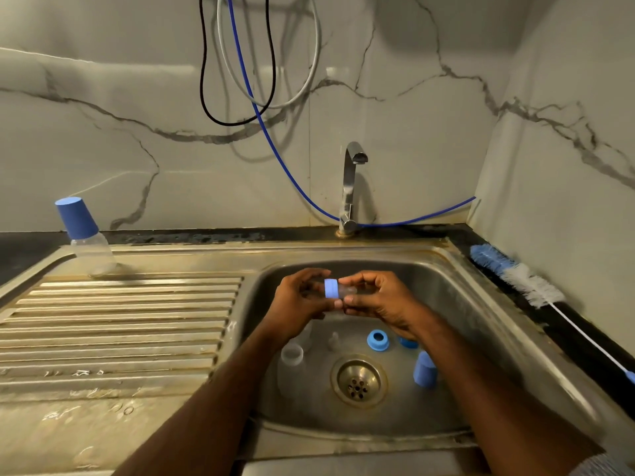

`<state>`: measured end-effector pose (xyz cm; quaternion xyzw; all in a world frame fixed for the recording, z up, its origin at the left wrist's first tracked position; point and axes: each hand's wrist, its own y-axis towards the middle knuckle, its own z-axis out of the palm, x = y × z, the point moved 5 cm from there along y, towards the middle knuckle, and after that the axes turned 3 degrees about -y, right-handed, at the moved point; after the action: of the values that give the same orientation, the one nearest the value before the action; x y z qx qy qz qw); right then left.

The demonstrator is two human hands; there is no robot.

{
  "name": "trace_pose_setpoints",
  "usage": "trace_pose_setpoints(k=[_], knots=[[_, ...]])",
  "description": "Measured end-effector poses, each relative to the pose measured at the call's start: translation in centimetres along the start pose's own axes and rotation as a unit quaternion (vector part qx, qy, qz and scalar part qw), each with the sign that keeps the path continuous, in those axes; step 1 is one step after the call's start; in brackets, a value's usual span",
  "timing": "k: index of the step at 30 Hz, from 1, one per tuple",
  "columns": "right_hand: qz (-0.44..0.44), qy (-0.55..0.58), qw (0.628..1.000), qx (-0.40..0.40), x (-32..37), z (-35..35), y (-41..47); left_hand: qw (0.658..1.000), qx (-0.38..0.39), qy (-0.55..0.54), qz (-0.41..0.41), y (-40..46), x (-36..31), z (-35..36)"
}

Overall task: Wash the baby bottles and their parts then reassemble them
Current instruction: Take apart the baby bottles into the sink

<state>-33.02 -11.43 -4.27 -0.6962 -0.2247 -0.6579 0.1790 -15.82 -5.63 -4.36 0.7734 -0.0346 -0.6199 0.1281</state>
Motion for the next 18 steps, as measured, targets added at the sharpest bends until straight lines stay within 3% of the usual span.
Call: trace_pose_setpoints(k=[5, 18], knots=[[-0.011, -0.009, 0.999, -0.035, 0.4, -0.1, 0.0, 0.997, 0.055, -0.052, -0.006, 0.0, -0.1, -0.2], [-0.090, -0.134, 0.975, -0.153, 1.2, 1.1, 0.1, 0.998, 0.059, -0.019, 0.009, 0.2, -0.3, 0.2]])
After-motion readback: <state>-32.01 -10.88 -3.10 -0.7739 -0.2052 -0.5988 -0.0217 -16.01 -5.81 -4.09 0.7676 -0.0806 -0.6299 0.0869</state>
